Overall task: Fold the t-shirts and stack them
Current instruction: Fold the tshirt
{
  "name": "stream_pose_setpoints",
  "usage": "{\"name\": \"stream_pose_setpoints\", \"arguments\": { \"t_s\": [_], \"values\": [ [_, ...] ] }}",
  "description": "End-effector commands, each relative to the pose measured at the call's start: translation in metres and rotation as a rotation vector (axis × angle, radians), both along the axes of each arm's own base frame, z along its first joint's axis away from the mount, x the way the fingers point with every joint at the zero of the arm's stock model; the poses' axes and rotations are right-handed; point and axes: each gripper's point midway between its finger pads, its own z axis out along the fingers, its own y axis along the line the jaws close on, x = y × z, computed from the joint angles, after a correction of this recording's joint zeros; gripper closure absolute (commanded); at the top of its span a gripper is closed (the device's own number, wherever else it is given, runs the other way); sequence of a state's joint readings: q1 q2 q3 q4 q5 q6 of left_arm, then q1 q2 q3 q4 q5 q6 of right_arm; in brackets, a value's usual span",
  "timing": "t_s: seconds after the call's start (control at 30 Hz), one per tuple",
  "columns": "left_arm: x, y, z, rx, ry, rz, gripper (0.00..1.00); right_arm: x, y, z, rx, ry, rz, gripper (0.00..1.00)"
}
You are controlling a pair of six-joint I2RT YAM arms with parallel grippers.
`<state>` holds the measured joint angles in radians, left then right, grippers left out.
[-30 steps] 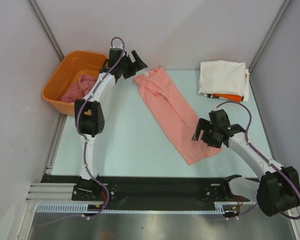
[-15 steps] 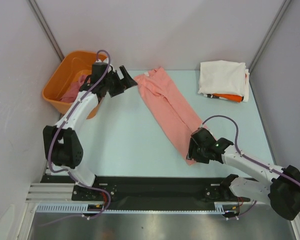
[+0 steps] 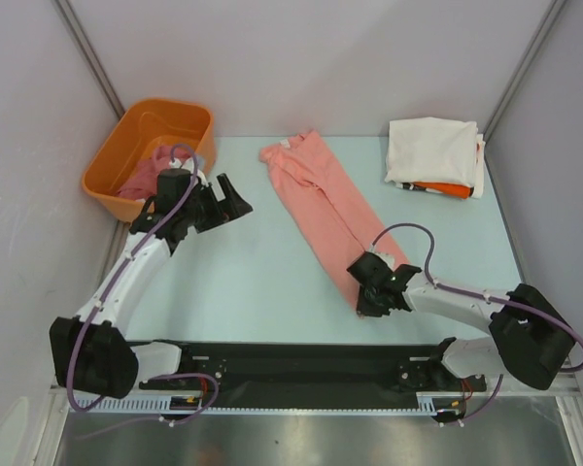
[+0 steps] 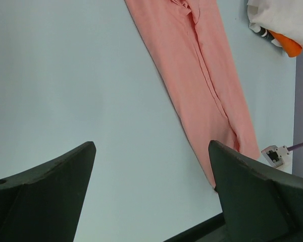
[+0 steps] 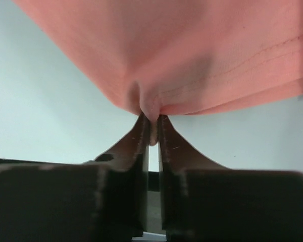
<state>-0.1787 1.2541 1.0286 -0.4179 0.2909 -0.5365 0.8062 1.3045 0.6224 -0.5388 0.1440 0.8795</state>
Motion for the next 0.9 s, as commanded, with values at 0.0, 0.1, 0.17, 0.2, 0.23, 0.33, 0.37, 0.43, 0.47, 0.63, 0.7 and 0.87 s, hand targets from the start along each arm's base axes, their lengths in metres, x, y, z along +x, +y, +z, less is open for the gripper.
{"name": "stream_pose_setpoints", "arguments": {
  "t_s": [0.0,0.1,0.17,0.2,0.23,0.33,0.37,0.43,0.47,0.63,0.7,0.87],
  "values": [
    [-0.009,0.014,0.016,0.037,-0.077,0.007,0.00,-0.008,0.009,-0.016,-0.018,0.032,0.003,0.97],
    [-0.018,0.022,0.021,0.065,-0.082,0.009,0.00,-0.008,0.043,-0.004,0.009,0.024,0.061,1.00],
    [-0.025,0.028,0.022,0.090,-0.070,0.010,0.00,-0.010,0.081,0.015,0.054,0.001,0.130,1.00],
    [-0.027,0.032,0.024,0.102,-0.072,0.017,0.00,-0.012,0.093,0.019,0.063,0.001,0.142,1.00],
    [-0.032,0.035,0.023,0.117,-0.065,0.010,0.00,-0.011,0.114,0.026,0.074,-0.003,0.166,1.00],
    [-0.043,0.043,0.023,0.150,-0.072,0.032,0.00,-0.032,0.147,0.027,0.053,0.005,0.243,1.00],
    [-0.048,0.046,0.020,0.157,-0.071,0.044,0.00,-0.042,0.164,0.034,0.069,0.000,0.278,1.00],
    [-0.053,0.044,0.016,0.147,-0.064,0.029,0.00,-0.049,0.169,0.025,0.030,0.012,0.295,0.98],
    [-0.057,0.043,0.009,0.141,-0.046,0.020,0.00,-0.052,0.172,0.027,0.028,0.011,0.302,0.91],
    [-0.073,0.031,-0.015,0.077,0.016,-0.022,0.00,-0.054,0.166,0.055,0.051,-0.001,0.316,0.31],
    [-0.079,0.033,-0.032,0.076,0.036,-0.012,0.00,-0.052,0.163,0.077,0.076,-0.034,0.309,0.22],
    [-0.081,0.034,-0.010,0.093,-0.053,0.022,0.00,-0.036,0.138,0.111,0.088,-0.125,0.264,0.11]
  ]
}}
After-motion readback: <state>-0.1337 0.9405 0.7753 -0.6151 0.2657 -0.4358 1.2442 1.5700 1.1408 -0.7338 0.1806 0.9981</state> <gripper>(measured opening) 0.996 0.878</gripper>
